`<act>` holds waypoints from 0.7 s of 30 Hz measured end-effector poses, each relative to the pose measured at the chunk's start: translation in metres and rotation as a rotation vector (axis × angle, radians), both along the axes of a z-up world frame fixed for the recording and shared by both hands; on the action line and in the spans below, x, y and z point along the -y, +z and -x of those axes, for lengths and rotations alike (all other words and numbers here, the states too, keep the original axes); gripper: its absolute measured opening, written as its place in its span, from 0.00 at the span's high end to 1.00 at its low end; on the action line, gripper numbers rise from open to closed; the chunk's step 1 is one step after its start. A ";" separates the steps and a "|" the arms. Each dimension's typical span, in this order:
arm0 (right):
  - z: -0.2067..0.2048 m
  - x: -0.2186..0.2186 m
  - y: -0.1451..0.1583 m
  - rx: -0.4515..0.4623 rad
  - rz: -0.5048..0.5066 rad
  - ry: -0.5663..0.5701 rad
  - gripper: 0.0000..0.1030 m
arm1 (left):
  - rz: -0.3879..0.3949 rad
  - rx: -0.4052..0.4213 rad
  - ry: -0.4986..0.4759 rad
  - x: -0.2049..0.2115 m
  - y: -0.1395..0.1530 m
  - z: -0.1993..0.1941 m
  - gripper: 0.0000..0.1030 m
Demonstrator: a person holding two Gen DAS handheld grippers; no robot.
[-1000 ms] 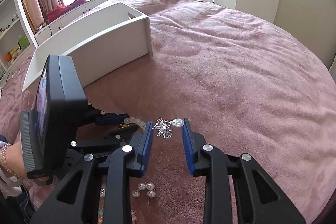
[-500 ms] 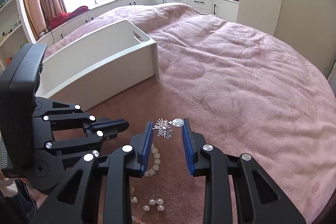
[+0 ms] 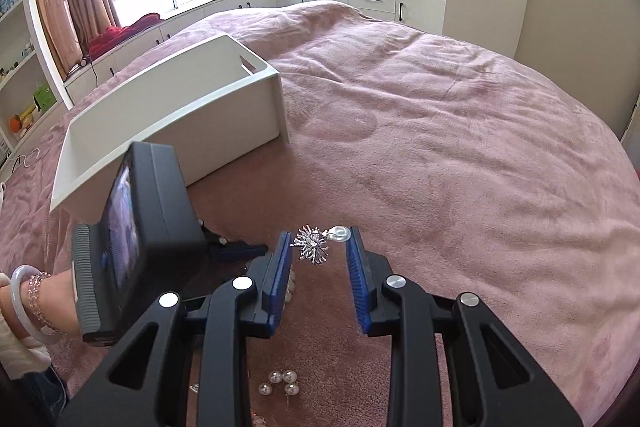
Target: Organize jewelry
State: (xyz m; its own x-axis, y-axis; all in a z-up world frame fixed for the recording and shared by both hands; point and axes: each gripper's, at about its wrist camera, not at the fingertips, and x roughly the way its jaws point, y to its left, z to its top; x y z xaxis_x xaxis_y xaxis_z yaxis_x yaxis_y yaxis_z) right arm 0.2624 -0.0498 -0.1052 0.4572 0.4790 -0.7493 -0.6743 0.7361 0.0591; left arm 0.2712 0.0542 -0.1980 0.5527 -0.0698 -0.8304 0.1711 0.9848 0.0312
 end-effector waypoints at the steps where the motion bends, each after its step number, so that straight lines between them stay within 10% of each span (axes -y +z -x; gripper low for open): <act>1: 0.000 0.001 -0.001 -0.006 0.001 -0.002 0.73 | 0.015 -0.002 0.008 -0.002 0.001 0.001 0.85; 21: 0.008 -0.029 0.024 0.036 -0.034 0.077 0.73 | 0.069 0.130 0.028 -0.032 0.090 0.042 0.86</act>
